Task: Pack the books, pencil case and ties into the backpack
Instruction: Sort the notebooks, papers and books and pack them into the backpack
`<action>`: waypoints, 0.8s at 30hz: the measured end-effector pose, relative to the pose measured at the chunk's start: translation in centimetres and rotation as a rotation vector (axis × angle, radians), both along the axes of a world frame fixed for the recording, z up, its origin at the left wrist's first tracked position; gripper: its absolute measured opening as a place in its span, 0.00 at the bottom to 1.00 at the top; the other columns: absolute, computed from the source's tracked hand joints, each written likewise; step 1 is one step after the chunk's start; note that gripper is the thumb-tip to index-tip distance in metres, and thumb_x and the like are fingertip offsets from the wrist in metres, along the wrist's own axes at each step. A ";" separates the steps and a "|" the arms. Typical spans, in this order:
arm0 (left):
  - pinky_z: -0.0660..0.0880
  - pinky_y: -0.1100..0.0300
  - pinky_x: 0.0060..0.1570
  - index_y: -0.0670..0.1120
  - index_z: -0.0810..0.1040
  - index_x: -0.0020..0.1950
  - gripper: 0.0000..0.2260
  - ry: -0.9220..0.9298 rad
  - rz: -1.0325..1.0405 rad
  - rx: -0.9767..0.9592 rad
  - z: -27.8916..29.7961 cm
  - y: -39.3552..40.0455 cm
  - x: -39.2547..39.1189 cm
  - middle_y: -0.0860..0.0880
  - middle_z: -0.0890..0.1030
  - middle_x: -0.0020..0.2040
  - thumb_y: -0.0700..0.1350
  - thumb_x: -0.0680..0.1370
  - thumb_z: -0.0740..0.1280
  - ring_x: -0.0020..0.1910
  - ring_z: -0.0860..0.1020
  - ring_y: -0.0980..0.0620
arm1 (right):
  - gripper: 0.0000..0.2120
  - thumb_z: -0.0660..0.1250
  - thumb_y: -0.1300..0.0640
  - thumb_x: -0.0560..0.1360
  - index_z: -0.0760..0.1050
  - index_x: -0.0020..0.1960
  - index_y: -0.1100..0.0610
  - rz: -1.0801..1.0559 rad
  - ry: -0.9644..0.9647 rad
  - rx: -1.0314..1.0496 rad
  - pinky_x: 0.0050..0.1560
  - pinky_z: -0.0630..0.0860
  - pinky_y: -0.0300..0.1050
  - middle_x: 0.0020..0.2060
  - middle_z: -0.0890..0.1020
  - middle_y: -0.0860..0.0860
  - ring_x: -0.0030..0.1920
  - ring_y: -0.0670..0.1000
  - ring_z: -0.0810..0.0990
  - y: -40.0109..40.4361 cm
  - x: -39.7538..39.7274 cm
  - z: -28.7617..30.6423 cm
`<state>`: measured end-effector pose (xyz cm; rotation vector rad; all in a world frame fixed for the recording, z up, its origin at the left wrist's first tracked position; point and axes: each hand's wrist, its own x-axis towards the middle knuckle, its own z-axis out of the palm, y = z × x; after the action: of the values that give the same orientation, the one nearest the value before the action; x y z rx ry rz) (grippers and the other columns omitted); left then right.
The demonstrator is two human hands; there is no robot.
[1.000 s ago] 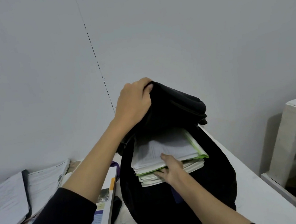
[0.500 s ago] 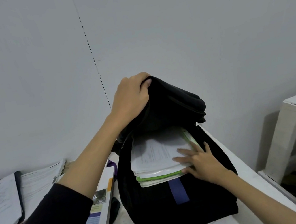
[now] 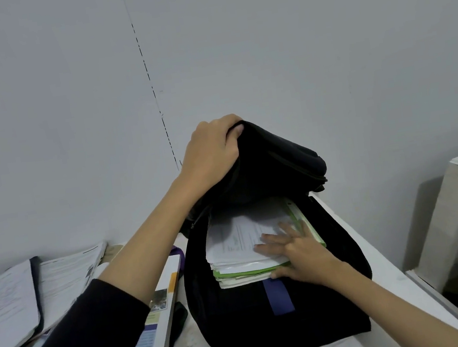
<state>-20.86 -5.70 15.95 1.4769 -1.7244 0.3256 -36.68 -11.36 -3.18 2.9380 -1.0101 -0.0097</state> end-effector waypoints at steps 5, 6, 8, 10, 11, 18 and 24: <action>0.73 0.50 0.52 0.44 0.79 0.55 0.11 -0.023 -0.016 0.006 -0.3 0.5 0.1 0.47 0.83 0.46 0.43 0.80 0.59 0.48 0.78 0.44 | 0.38 0.51 0.33 0.73 0.41 0.77 0.44 0.146 -0.036 -0.015 0.72 0.41 0.63 0.77 0.50 0.47 0.77 0.57 0.46 0.9 4.3 -1.1; 0.73 0.49 0.52 0.44 0.79 0.55 0.11 -0.027 -0.019 0.007 -0.3 0.6 0.1 0.47 0.83 0.46 0.43 0.80 0.59 0.48 0.78 0.44 | 0.36 0.50 0.35 0.75 0.42 0.77 0.46 0.148 -0.042 -0.027 0.72 0.42 0.63 0.77 0.51 0.48 0.77 0.58 0.46 1.3 5.5 -1.1; 0.73 0.49 0.51 0.44 0.79 0.55 0.11 -0.025 -0.025 0.009 -0.5 0.6 0.1 0.47 0.83 0.46 0.43 0.80 0.59 0.47 0.78 0.44 | 0.27 0.51 0.46 0.80 0.51 0.77 0.50 0.173 -0.053 -0.045 0.72 0.51 0.66 0.76 0.59 0.49 0.76 0.58 0.53 2.1 7.5 -1.3; 0.73 0.50 0.51 0.44 0.79 0.55 0.10 -0.015 -0.031 0.006 -0.6 0.6 0.2 0.47 0.83 0.45 0.43 0.80 0.59 0.47 0.79 0.45 | 0.24 0.53 0.54 0.75 0.68 0.70 0.53 0.193 -0.054 -0.016 0.62 0.69 0.67 0.67 0.75 0.49 0.69 0.56 0.70 2.3 8.5 -2.0; 0.73 0.50 0.51 0.44 0.79 0.55 0.10 -0.010 -0.033 0.003 -0.6 0.6 0.3 0.48 0.83 0.45 0.43 0.80 0.59 0.47 0.79 0.45 | 0.25 0.53 0.55 0.71 0.73 0.66 0.52 0.184 -0.078 -0.022 0.56 0.75 0.64 0.62 0.79 0.47 0.65 0.54 0.75 2.0 8.5 -2.6; 0.73 0.52 0.48 0.44 0.79 0.55 0.11 -0.005 -0.013 0.010 -1.5 0.9 0.9 0.48 0.83 0.44 0.44 0.81 0.58 0.45 0.78 0.46 | 0.21 0.54 0.46 0.75 0.78 0.60 0.50 0.275 -0.308 -0.262 0.55 0.77 0.57 0.57 0.81 0.45 0.61 0.50 0.78 1.8 7.9 -3.1; 0.71 0.59 0.46 0.45 0.79 0.48 0.09 0.217 0.076 0.204 -5.0 1.0 4.8 0.51 0.81 0.43 0.43 0.80 0.60 0.45 0.77 0.50 | 0.10 0.65 0.57 0.73 0.79 0.53 0.57 0.381 -1.081 -0.636 0.53 0.69 0.49 0.52 0.79 0.54 0.52 0.54 0.75 3.5 6.8 1.5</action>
<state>-16.09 -4.72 10.96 1.6611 -1.5660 0.0264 -29.86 -7.89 -1.69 2.3343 -0.2900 1.6612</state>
